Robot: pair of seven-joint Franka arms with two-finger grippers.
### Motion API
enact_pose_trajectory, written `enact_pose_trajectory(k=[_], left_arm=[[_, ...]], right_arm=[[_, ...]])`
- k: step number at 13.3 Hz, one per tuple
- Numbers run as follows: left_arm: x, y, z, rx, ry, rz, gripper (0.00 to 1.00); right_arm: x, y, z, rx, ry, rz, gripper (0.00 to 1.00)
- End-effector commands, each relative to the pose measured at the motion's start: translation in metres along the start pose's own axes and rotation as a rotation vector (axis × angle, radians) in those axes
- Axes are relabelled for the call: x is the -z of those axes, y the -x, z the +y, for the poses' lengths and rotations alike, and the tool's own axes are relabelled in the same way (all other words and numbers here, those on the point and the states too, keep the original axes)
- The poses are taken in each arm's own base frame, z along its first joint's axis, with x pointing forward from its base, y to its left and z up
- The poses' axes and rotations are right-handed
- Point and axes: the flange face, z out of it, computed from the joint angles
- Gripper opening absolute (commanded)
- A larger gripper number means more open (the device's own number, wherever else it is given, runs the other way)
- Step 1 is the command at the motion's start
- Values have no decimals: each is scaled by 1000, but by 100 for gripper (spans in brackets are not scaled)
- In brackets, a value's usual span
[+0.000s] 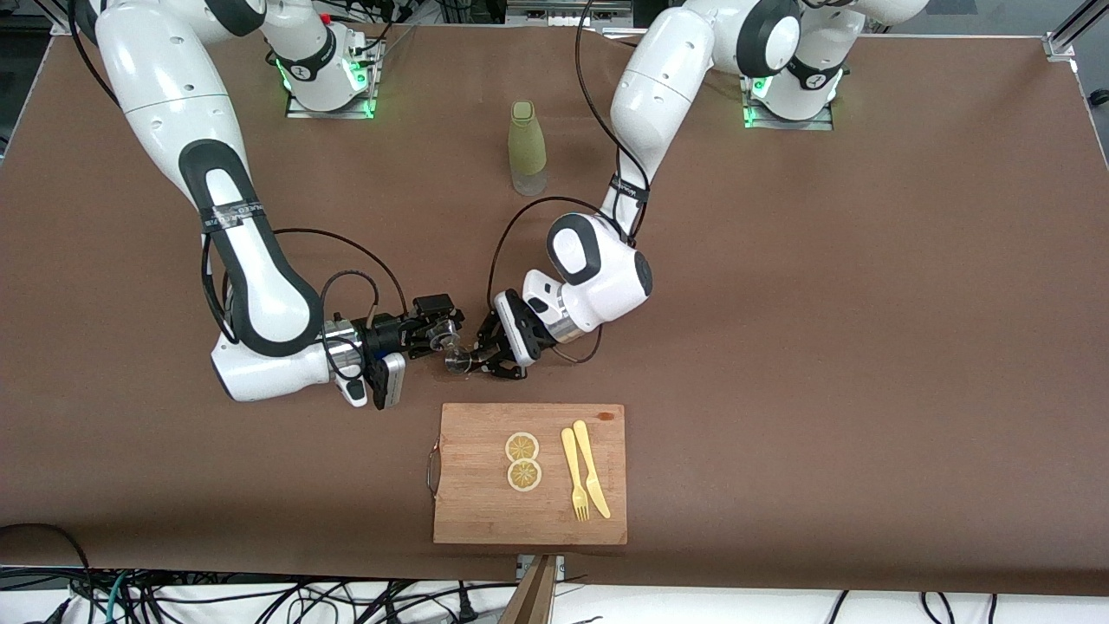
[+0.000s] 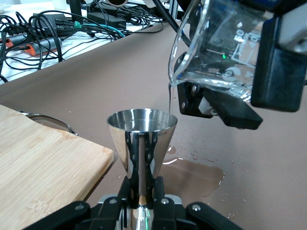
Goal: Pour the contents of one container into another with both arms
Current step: 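Hold the beaker tilted, pouring liquid into the jigger held by the left gripper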
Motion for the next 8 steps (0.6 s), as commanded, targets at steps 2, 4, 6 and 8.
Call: enact_pose_trajectory(k=[2,4,6,8], left_arm=[[-2,-5,2,-19,-13,29,0],[-2,-6,2,-19,-12,29,0],[-2,-6,2,-19,-12,29,0],[-2,-5,2,-18,-11,29,0]], right_arm=[[1,-2,-4,-24,9,-7,24],[1,-2,-4,-33,10,-8,24],[-2,0,0,2,6,-11,25],[-5,4,8,86,3,-16,25]])
